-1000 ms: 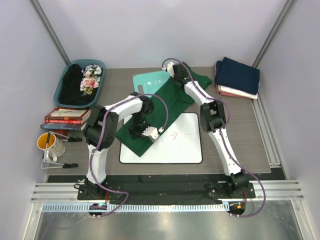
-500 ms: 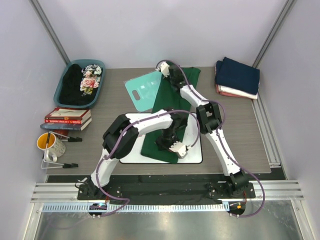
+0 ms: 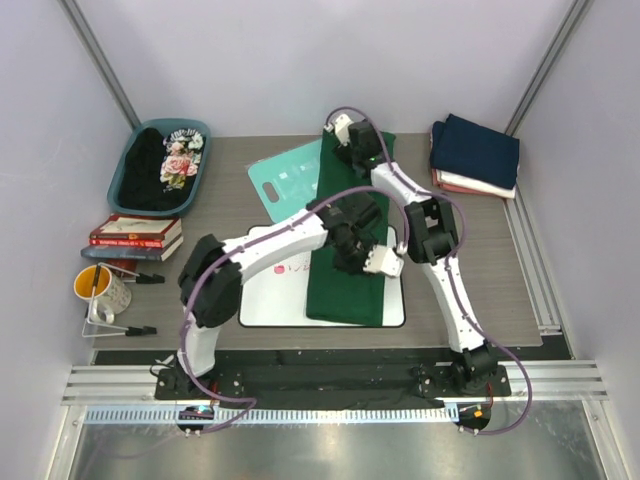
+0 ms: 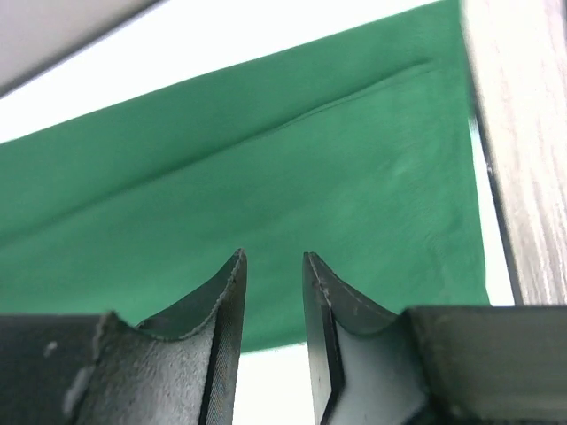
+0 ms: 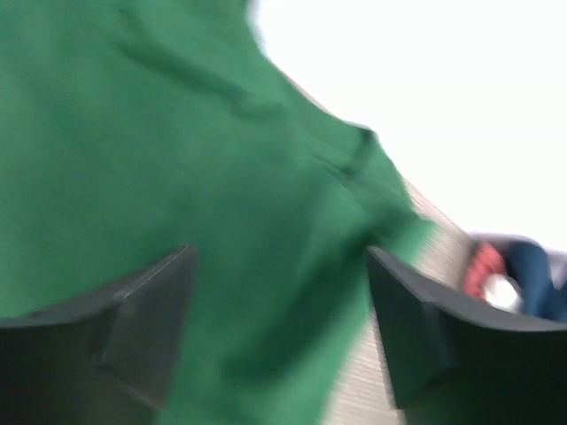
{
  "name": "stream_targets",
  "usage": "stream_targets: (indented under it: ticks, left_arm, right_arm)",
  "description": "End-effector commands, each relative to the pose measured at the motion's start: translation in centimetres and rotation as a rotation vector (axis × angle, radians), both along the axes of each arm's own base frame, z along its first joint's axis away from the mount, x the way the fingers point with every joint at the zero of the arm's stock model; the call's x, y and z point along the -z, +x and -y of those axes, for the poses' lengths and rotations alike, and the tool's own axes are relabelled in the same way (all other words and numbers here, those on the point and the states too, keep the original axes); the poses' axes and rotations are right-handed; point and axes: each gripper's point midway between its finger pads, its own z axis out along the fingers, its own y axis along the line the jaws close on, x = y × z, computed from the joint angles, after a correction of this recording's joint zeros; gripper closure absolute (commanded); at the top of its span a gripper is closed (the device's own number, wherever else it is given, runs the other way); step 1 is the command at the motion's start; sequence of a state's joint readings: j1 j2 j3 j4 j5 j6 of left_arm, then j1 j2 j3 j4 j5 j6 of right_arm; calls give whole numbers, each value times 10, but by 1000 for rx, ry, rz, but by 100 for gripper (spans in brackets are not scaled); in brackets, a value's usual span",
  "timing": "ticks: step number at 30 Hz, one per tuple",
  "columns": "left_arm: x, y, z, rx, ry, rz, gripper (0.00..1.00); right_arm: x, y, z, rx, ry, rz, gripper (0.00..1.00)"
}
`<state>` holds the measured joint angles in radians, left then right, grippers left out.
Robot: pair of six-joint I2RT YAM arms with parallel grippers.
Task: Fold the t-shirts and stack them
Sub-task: Rotate the tshirt 80 degrees
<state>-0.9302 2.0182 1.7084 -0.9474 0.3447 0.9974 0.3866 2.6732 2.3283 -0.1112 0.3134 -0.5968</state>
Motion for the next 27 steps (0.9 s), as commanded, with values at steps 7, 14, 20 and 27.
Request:
stream_targets:
  ticks: [7, 14, 20, 27]
  left_arm:
    - [-113, 49, -80, -152, -242, 411, 3]
    - [-83, 45, -119, -129, -240, 478, 0]
    - [-41, 8, -110, 101, -399, 568, 0]
    - [-10, -33, -101, 297, -519, 553, 0]
  right_arm:
    - [-139, -63, 85, 66, -18, 51, 0]
    - [-109, -244, 82, -503, -264, -218, 2]
    - [-73, -386, 77, -914, -426, -141, 7]
    - [-23, -467, 52, -1151, -405, -133, 12]
